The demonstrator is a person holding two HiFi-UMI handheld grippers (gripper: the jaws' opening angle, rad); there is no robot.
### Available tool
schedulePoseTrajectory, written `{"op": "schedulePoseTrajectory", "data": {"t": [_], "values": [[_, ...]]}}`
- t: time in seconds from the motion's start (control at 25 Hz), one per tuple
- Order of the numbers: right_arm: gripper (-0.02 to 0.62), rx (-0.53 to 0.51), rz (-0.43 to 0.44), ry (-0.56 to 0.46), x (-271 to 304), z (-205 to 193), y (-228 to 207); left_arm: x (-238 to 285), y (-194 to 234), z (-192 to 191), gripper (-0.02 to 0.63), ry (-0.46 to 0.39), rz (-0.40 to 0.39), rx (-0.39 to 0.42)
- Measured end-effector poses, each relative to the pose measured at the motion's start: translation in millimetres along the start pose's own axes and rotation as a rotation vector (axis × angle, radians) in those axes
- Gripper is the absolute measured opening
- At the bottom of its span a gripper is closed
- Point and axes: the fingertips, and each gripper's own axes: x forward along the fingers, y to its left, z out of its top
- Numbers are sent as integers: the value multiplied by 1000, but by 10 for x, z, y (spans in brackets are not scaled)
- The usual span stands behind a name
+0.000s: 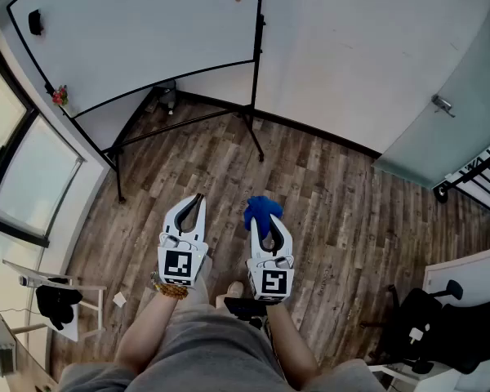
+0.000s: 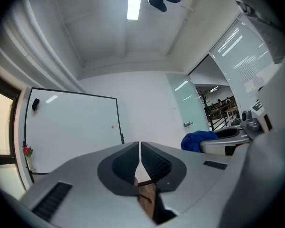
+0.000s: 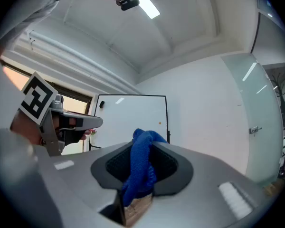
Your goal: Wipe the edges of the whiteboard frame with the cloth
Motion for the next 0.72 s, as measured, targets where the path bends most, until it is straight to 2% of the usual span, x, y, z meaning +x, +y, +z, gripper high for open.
{"op": "schedulePoseTrajectory", "data": {"t": [0.12, 0.36, 0.72], "values": [[118, -23, 3, 11, 117, 1, 39, 135, 57, -43, 21, -1, -10, -13], [121, 7, 58, 36, 492, -133, 19, 575, 161, -203, 21, -5, -50, -68], [123, 23, 11, 105, 1637, -407, -514, 1690, 533, -455, 21, -13, -95, -123]]}}
